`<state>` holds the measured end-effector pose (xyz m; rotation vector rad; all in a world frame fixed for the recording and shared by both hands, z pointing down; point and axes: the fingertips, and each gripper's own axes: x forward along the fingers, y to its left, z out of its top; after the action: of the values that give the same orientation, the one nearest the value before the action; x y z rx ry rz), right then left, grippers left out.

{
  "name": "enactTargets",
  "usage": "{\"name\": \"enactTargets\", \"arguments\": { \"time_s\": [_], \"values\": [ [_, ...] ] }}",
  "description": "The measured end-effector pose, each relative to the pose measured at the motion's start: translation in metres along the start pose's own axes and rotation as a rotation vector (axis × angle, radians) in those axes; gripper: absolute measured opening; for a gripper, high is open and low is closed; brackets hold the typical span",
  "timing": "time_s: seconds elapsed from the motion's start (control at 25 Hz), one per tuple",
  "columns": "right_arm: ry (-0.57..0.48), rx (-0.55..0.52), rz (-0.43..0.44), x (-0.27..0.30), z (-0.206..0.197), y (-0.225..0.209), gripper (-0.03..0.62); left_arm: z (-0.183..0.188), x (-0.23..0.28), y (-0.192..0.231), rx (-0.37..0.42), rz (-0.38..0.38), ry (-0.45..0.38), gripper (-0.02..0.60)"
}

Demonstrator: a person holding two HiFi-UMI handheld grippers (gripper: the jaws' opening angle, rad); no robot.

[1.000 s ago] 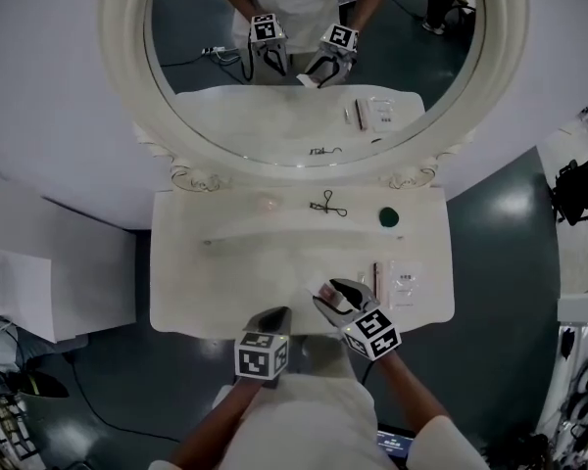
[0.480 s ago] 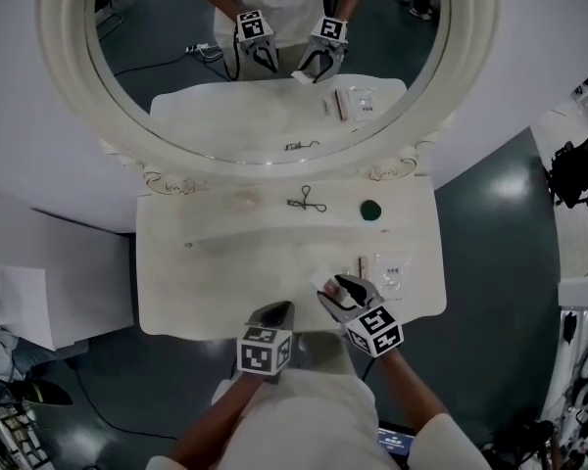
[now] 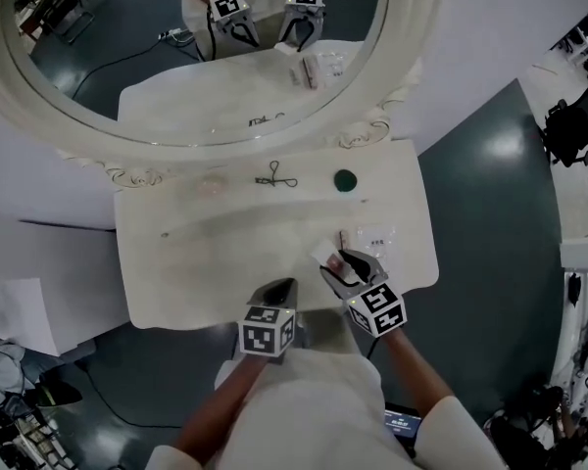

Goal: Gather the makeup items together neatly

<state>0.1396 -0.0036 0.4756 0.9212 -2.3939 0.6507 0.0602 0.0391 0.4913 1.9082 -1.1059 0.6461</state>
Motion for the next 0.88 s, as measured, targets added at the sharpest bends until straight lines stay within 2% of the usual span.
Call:
{"name": "enactTargets", "arguments": {
  "time_s": [0.2,0.88],
  "values": [
    [0.008,0.055,-0.075,-0.013,-0.013,-0.024,0.207,0.000,0.012,-0.017,0.026,-0.017,0.017,0.009],
    [0.012,0.169,-0.235,-0.041,-0.042,-0.088,0.206,-0.003,0.042,-0.041,0.067,-0.046,0.068,0.009]
  ]
}}
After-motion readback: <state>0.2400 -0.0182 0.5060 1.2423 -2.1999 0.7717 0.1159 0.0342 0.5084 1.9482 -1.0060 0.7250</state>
